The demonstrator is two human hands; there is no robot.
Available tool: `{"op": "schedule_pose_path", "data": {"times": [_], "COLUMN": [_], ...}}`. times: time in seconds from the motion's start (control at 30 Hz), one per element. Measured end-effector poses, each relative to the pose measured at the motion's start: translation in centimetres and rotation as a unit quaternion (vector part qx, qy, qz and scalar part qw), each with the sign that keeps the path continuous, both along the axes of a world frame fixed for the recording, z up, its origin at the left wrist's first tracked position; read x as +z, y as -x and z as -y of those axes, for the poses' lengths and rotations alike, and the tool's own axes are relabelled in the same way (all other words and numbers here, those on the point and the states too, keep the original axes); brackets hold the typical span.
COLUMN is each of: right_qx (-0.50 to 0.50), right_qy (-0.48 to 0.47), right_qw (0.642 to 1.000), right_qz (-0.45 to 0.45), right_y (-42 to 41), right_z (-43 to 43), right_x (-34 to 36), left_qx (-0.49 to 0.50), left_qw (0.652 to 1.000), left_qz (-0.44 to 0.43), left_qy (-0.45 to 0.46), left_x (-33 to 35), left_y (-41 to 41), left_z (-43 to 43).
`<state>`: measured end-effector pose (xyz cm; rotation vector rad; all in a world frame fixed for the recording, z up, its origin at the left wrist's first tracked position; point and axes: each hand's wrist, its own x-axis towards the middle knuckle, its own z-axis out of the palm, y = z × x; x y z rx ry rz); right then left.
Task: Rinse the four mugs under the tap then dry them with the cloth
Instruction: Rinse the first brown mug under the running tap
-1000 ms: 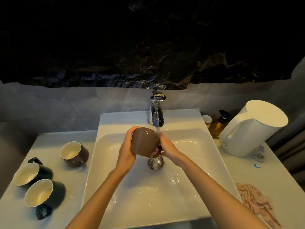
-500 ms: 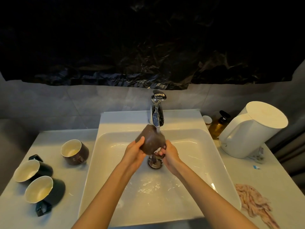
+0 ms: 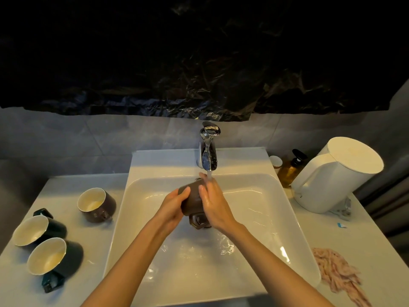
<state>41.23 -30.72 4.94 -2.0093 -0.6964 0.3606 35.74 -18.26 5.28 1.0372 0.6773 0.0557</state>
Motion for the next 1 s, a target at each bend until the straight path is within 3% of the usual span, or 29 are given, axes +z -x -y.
{"op": "schedule_pose_path", "data": {"times": [0.13,0.33,0.5,0.63,0.8,1.0], "right_qx": [-0.091,0.003,-0.037,-0.015,0.002,-0.048], "right_qy": [-0.075,-0.023,-0.041,-0.014,-0.051,-0.056], "right_qw": [0.984,1.0,0.994,0.999,0.996,0.997], "right_qz": [-0.138,0.0,-0.096,-0.027,-0.069,-0.034], "right_y": [-0.5,0.6,-0.7,0.3,0.0,-0.1], "right_z": [-1.1,0.5,0.0,1.0,1.0,2.0], "right_x": [0.2,-1.1,-0.7,0.1,0.3,-0.3], "left_qx": [0.029,0.043,0.048,0.1,0.072,0.097], "left_qw": [0.999,0.998,0.998,0.993,0.996,0.995], "left_qz": [-0.005,-0.005,0.006,0.007,0.01,0.002], "left_qy": [0.032,0.036,0.036,0.058,0.048,0.032], "left_x": [-0.1,0.1,0.1,0.0,0.2,0.0], "left_y": [-0.3,-0.6,-0.5,-0.1,0.0,0.1], "left_z": [0.2,0.1,-0.4,-0.6,-0.5,-0.2]}}
